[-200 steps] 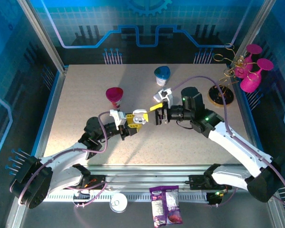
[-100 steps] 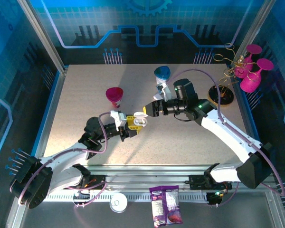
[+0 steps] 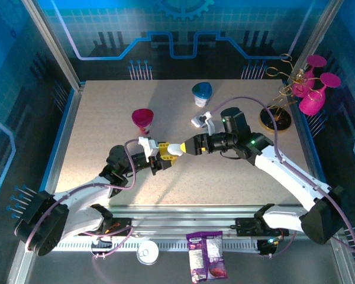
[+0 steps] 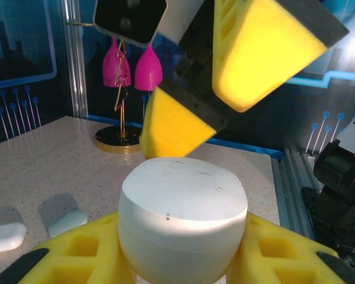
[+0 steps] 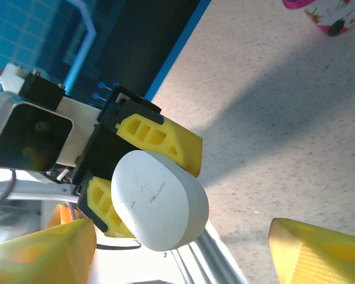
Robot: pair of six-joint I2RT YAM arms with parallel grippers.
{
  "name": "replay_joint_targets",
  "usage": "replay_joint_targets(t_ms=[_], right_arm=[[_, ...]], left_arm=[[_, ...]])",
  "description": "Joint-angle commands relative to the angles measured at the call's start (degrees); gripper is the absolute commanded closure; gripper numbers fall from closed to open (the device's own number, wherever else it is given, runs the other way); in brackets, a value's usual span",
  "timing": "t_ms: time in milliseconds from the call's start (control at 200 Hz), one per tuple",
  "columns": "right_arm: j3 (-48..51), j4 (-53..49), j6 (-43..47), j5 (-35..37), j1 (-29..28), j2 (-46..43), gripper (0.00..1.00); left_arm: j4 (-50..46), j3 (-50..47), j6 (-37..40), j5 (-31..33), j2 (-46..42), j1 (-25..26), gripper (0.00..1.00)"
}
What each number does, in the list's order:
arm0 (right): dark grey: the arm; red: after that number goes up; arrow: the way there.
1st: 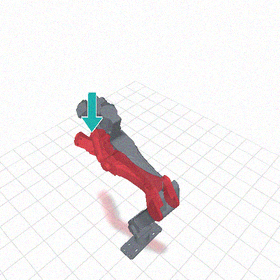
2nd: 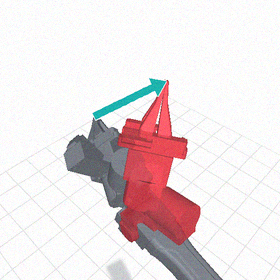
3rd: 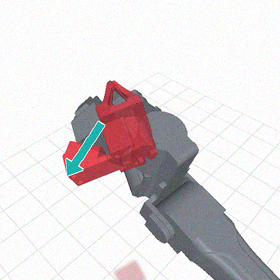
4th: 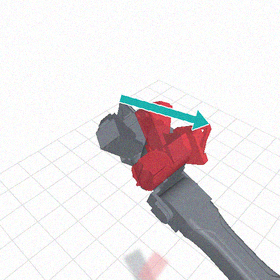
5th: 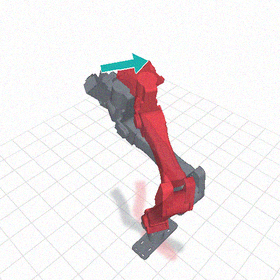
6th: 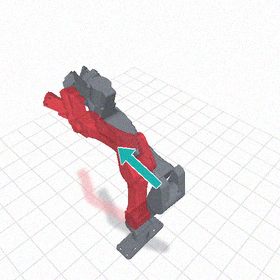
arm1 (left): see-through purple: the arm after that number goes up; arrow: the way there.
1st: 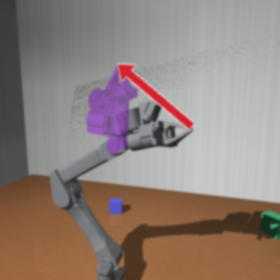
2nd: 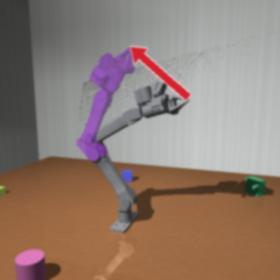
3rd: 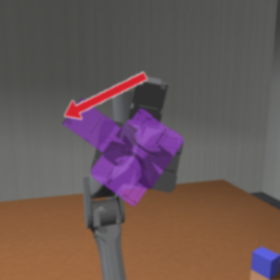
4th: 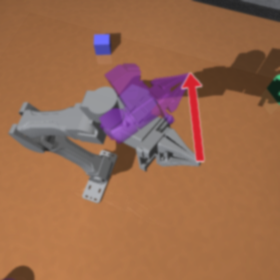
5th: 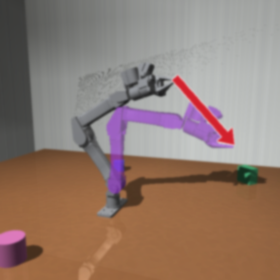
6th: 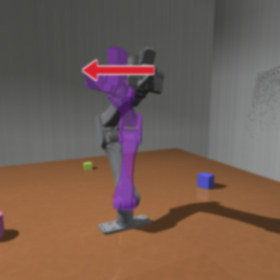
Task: Insert the wireless bluetooth earbuds into the charging case
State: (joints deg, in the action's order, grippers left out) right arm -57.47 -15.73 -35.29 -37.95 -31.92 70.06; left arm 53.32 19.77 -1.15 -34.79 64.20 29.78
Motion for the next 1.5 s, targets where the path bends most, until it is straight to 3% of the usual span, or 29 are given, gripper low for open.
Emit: replay_joint_targets(t_ms=[0,495,675,860,956,1036,1101,1226,1386,1496], right_arm=[[4.43,12.80,-14.34,-8.17,1.34,-0.03,0.23],[16.02,51.25,-44.41,-12.63,-0.39,6.12,0.30],[17.74,60.67,-50.67,-11.93,-0.73,9.18,0.48],[18.68,60.77,-50.68,-11.39,-0.99,9.68,0.73],[19.02,60.23,-49.62,-11.14,-0.79,9.44,0.76],[19.06,59.01,-47.62,-10.82,0.25,8.93,0.76],[19.49,56.99,-44.53,-9.79,1.59,8.24,0.77],[18.51,44.93,-33.45,-6.48,4.57,8.29,0.78],[12.20,28.93,-18.42,2.40,5.93,14.23,0.79],[8.62,26.34,-14.14,7.43,5.82,20.86,0.79]], left_arm=[[4.45,1.06,0.58,0.16,-0.23,0.12,0.76],[4.21,3.82,2.99,-0.63,0.65,0.21,0.76],[4.26,3.79,2.86,-0.71,0.21,0.57,0.76],[2.41,3.51,3.98,0.35,-0.84,0.89,0.76],[2.36,3.36,4.14,0.65,-0.65,0.83,0.75],[2.01,3.21,4.22,1.24,-0.58,0.84,0.63],[1.92,2.32,4.35,2.39,-1.02,0.87,0.32],[0.36,-1.10,5.91,6.49,-2.75,0.85,0.04],[-7.35,-4.23,7.43,9.73,-6.74,0.89,0.01],[-19.80,-3.56,8.53,14.56,-10.93,0.94,0.01]])
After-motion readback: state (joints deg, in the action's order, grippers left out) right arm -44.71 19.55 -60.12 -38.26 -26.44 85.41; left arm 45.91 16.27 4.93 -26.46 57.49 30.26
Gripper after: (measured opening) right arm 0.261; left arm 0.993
